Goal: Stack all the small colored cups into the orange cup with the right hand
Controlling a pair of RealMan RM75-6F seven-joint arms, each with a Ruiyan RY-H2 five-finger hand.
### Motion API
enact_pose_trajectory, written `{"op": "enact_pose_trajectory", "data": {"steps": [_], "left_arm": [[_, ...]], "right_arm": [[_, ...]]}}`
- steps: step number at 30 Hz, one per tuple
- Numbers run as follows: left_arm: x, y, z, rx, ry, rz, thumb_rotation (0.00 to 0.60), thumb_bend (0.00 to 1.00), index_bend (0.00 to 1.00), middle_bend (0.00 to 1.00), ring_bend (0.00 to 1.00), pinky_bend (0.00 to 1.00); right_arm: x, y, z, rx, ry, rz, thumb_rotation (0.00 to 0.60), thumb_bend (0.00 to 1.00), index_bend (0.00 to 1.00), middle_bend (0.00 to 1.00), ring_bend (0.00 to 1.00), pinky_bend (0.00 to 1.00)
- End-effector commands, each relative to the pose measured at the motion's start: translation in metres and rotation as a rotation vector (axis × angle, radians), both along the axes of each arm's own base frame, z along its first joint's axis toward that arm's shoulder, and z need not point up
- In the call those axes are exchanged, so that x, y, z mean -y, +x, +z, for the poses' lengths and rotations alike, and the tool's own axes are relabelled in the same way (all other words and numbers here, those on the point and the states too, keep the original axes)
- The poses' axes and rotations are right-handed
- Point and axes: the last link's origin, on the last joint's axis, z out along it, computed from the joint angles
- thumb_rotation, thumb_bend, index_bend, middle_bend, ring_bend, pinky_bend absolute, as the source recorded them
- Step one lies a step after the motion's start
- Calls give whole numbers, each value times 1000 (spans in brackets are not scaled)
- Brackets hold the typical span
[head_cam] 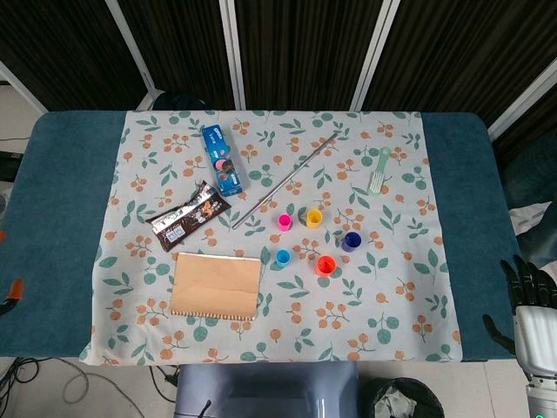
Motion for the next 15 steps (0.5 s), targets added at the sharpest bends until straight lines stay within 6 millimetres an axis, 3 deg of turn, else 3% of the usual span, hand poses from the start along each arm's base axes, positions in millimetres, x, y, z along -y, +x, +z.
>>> {"op": "enact_pose_trajectory", "data": {"steps": [1,15], "left_arm": [[0,0,0,2,0,0,600,351,131,32,0,30],[0,0,0,6,2,2,600,351,131,32,0,31]], "right_arm": [[0,0,-1,-2,2,1,600,329,18,0,1,100],[0,0,-1,0,22,7,600,329,18,0,1,100]]}}
